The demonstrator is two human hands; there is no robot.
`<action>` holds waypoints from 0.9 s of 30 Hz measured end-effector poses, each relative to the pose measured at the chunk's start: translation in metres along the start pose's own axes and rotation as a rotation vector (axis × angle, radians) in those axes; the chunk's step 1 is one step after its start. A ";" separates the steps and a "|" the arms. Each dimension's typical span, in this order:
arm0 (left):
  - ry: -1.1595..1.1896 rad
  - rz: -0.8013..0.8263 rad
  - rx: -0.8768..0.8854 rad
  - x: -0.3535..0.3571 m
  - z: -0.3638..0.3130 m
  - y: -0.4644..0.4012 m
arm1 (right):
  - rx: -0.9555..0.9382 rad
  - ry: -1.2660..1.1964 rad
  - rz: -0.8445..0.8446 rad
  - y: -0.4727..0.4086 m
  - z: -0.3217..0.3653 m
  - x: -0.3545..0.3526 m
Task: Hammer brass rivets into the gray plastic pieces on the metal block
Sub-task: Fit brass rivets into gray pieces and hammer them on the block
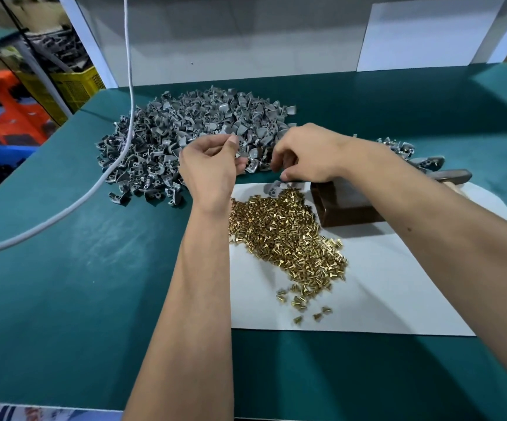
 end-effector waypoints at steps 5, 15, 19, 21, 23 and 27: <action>0.039 0.001 -0.007 0.000 0.000 0.000 | 0.052 0.112 0.002 -0.010 -0.011 0.004; 0.099 0.257 -0.149 0.020 0.001 0.011 | 0.028 0.126 0.064 -0.022 -0.012 0.011; 0.115 0.211 -0.119 0.017 0.001 0.010 | -0.008 0.106 0.091 -0.023 -0.008 0.012; 0.139 0.200 -0.117 0.017 0.002 0.010 | -0.015 0.109 0.101 -0.024 -0.006 0.013; 0.163 0.193 -0.122 0.018 0.003 0.010 | -0.019 0.130 0.104 -0.025 -0.004 0.013; 0.212 0.188 -0.132 0.022 0.005 0.012 | -0.040 0.030 -0.031 -0.016 -0.002 0.003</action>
Point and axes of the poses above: each hand's wrist, its own y-axis away from the middle knuckle, its own x-axis out of the palm, z = x × y, the point moved 7 cm from there along -y, towards the middle knuckle
